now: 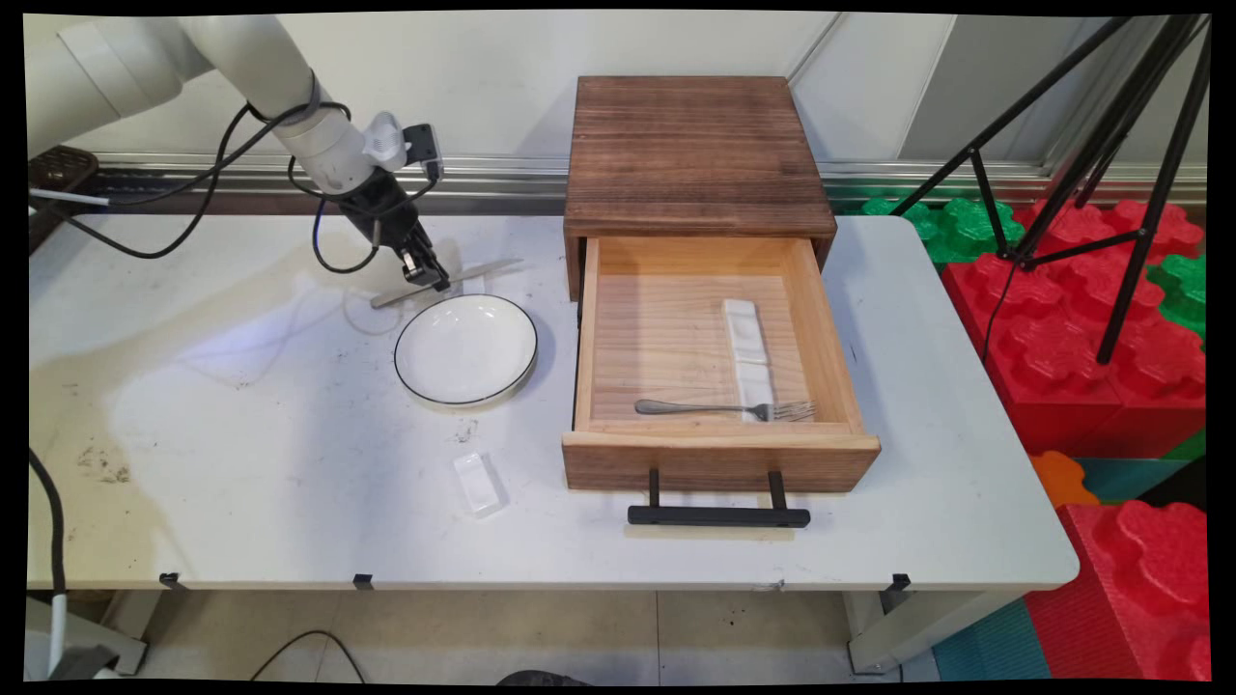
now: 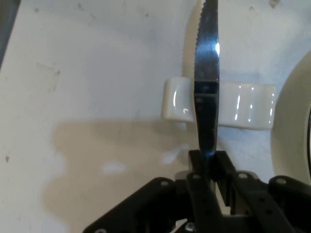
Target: Place the picked object into the drawer
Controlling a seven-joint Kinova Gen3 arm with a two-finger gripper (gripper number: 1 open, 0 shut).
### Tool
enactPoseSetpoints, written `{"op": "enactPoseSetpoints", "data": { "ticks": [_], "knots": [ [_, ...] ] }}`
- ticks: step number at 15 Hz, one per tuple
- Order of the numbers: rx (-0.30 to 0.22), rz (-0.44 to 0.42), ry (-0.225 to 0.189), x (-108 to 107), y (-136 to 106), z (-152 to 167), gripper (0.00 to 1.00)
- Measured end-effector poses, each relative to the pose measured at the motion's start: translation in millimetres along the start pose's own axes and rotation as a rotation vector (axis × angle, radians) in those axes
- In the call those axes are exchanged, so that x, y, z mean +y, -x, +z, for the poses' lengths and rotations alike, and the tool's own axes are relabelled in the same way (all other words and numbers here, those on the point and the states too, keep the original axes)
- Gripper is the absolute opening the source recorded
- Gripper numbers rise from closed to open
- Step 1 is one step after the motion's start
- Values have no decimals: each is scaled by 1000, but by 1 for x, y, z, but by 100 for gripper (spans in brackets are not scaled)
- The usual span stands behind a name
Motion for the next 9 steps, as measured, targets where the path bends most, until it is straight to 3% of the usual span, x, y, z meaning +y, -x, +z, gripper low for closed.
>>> {"op": "enactPoseSetpoints", "data": {
  "ticks": [9],
  "knots": [
    [14,-66,-58,0,10,-13,0]
  ]
}}
